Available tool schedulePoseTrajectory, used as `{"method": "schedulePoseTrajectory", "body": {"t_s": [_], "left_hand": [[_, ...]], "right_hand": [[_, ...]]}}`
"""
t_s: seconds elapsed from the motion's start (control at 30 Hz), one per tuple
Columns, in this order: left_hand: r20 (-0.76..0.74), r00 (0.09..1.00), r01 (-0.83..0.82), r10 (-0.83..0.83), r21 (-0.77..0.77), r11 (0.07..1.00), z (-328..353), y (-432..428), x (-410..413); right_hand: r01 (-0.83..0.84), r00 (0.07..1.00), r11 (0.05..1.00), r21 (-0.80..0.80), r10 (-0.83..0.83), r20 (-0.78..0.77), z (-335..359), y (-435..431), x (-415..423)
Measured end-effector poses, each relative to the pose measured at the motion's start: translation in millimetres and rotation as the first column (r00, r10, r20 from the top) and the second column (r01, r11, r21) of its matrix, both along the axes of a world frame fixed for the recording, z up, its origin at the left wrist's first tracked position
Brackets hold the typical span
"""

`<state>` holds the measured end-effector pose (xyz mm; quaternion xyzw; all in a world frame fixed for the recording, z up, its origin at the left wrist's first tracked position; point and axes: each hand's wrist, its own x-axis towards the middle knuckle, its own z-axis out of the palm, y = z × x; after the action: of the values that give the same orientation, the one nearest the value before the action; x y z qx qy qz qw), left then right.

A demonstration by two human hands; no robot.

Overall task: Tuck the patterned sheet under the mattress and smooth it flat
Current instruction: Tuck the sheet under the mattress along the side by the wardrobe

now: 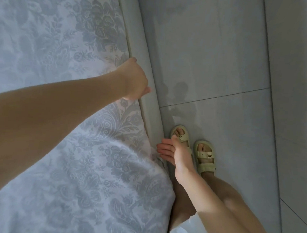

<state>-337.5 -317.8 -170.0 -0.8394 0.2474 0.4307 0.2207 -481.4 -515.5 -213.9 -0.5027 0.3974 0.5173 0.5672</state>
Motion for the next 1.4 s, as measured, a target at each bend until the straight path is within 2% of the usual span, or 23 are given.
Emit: {"method": "schedulePoseTrajectory", "body": {"t_s": [0.07, 0.1, 0.17, 0.23, 0.3, 0.4, 0.5, 0.6, 0.7, 0.73, 0.8, 0.87, 0.93, 1.0, 1.07, 1.1, 1.17, 1.23, 1.33, 1.4], "left_hand": [[0.206, 0.978, 0.037, 0.014, -0.241, 0.970, 8.0, -2.4, -14.5], [0.253, 0.966, 0.036, 0.052, -0.331, 0.943, 12.1, -7.8, -30.8], [0.277, 0.954, 0.032, 0.117, -0.482, 0.875, 15.1, -16.6, -61.7], [0.249, 0.961, 0.039, 0.122, -0.556, 0.830, 15.6, -23.9, -84.9], [0.144, 0.987, 0.009, 0.077, -0.518, 0.855, 13.2, -30.7, -98.3], [-0.056, 0.997, 0.029, -0.049, -0.313, 0.949, 10.8, -36.7, -112.5], [-0.035, 0.992, 0.105, -0.118, -0.252, 0.962, 1.6, -40.3, -116.7], [-0.045, 0.995, 0.082, -0.089, -0.152, 0.985, -7.8, -53.9, -112.4], [-0.042, 0.998, 0.053, -0.057, -0.082, 0.995, -3.3, -57.6, -114.0], [-0.038, 0.998, 0.051, -0.054, -0.083, 0.995, 1.7, -55.9, -117.5], [-0.045, 0.998, 0.037, -0.040, -0.077, 0.996, 8.9, -53.1, -120.3], [-0.082, 0.997, 0.007, -0.013, -0.074, 0.997, 13.1, -55.7, -116.4], [-0.098, 0.995, -0.027, 0.018, -0.098, 0.995, 8.2, -55.3, -112.7], [-0.093, 0.991, -0.113, 0.095, -0.215, 0.970, 3.0, -50.2, -107.8], [-0.122, 0.970, -0.239, 0.208, -0.369, 0.898, 4.4, -48.2, -110.7], [-0.135, 0.969, -0.243, 0.205, -0.425, 0.872, 7.5, -48.6, -115.6], [-0.095, 0.993, -0.103, 0.066, -0.478, 0.872, 12.6, -54.7, -134.1], [-0.073, 0.995, 0.023, -0.064, -0.458, 0.888, 14.8, -58.6, -155.5], [-0.081, 0.990, 0.081, -0.117, -0.357, 0.930, 13.3, -59.8, -162.3], [-0.063, 0.987, 0.126, -0.151, -0.295, 0.947, 6.7, -62.8, -160.6]], "right_hand": [[-0.028, 0.999, 0.999, 0.020, 0.027, 0.036, 0.7, -12.5, -5.8], [-0.059, 0.996, 0.998, 0.029, 0.057, 0.062, 3.1, -17.3, -8.0], [-0.150, 0.985, 0.988, 0.043, 0.146, 0.092, 4.7, -24.9, -16.4], [-0.278, 0.954, 0.958, 0.072, 0.267, 0.134, 5.6, -26.6, -28.0], [-0.335, 0.936, 0.939, 0.081, 0.322, 0.138, 3.0, -23.2, -39.8], [-0.275, 0.944, 0.961, 0.005, 0.269, 0.189, 4.1, -16.0, -51.2], [-0.212, 0.941, 0.977, -0.034, 0.213, 0.264, 10.5, -14.8, -54.3], [-0.042, 0.978, 0.991, 0.125, 0.015, 0.209, 21.4, -22.4, -55.4], [0.166, 0.986, 0.929, 0.331, -0.166, -0.027, 24.9, -30.6, -62.7], [0.204, 0.979, 0.906, 0.370, -0.180, -0.098, 26.4, -31.1, -65.3], [0.179, 0.977, 0.872, 0.456, -0.104, -0.184, 25.0, -23.6, -69.7], [0.066, 0.981, 0.838, 0.541, 0.045, -0.189, 17.1, -6.3, -71.1], [0.030, 0.975, 0.836, 0.548, 0.095, -0.200, 8.4, 10.4, -69.0], [0.068, 0.968, 0.851, 0.521, 0.069, -0.240, -4.4, 17.4, -70.3], [0.063, 0.965, 0.861, 0.505, 0.076, -0.250, -9.2, 8.8, -73.4], [0.062, 0.958, 0.863, 0.502, 0.088, -0.271, -7.4, -1.6, -76.2], [0.096, 0.937, 0.866, 0.491, 0.089, -0.339, -5.0, -27.9, -88.0], [0.121, 0.929, 0.877, 0.465, 0.065, -0.365, -2.9, -50.9, -105.3], [0.117, 0.928, 0.857, 0.502, 0.087, -0.364, -0.4, -43.7, -124.9], [0.035, 0.950, 0.877, 0.479, 0.120, -0.290, -1.9, -22.1, -125.4]]}}
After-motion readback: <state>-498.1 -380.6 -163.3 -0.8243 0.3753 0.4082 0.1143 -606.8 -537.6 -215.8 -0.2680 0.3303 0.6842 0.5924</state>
